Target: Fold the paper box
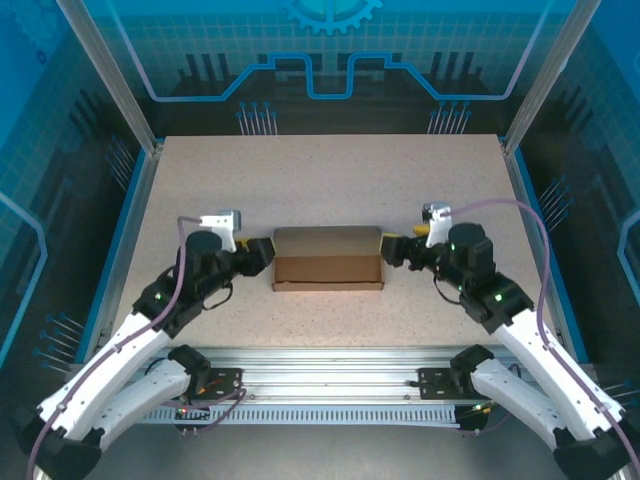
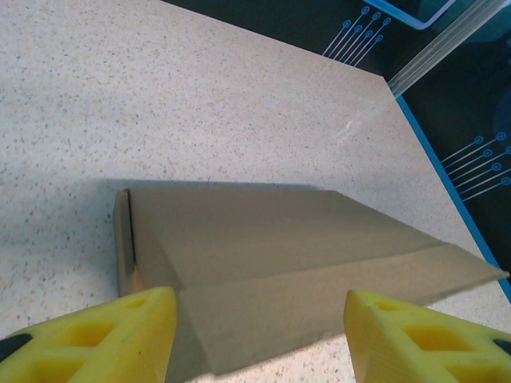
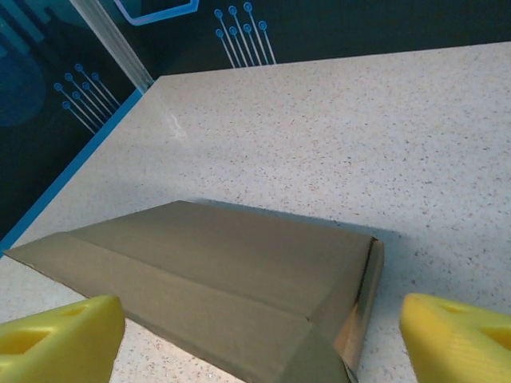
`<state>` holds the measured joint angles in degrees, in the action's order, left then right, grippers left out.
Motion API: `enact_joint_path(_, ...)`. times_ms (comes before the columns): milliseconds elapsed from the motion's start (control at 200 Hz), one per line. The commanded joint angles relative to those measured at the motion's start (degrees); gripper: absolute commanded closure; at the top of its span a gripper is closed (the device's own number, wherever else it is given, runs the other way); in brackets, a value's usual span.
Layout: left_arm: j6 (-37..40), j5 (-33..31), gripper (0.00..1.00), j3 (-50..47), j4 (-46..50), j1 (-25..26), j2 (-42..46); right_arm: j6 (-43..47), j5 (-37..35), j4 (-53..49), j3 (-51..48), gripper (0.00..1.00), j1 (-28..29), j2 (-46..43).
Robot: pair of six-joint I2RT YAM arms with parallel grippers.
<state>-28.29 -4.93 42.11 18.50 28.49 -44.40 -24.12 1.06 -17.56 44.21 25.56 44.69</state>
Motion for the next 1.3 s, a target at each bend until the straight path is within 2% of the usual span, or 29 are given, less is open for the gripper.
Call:
enact_joint_path(0, 2.5, 5.7, 0.41, 5.1, 2.2, -2.1, -6.3, -1.7, 11.4, -1.4, 4.8, 0.02, -3.8, 5.6)
enact_joint_path(225, 3.6, 16.1, 0.4, 10.6, 0.3, -5.5, -18.7, -4.7, 26.5, 2.5, 10.9, 0.0, -5.9, 19.0)
enact_joint_path(350, 5.2, 19.8, 0.4, 13.1, 1.3, -5.6, -23.7, -4.4, 30.9, 2.0, 13.0, 0.0, -5.3, 24.9)
enact_joint_path(570, 7.2, 22.6, 0.4, 12.7, 2.8, -5.6, -27.2, -3.1, 32.4, -0.4, 13.3, 0.0, -4.2, 29.6)
enact_joint_path(856, 4.4, 24.9, 0.41, 8.1, -0.3, -5.6, -29.7, -2.9, 31.4, 0.8, 9.8, 0.0, -3.2, 32.1)
enact_joint_path(1296, 2.8, 22.5, 0.4, 0.5, -7.0, -3.5, -33.7, -4.2, 30.8, 7.8, 2.9, 0.0, -2.0, 37.1)
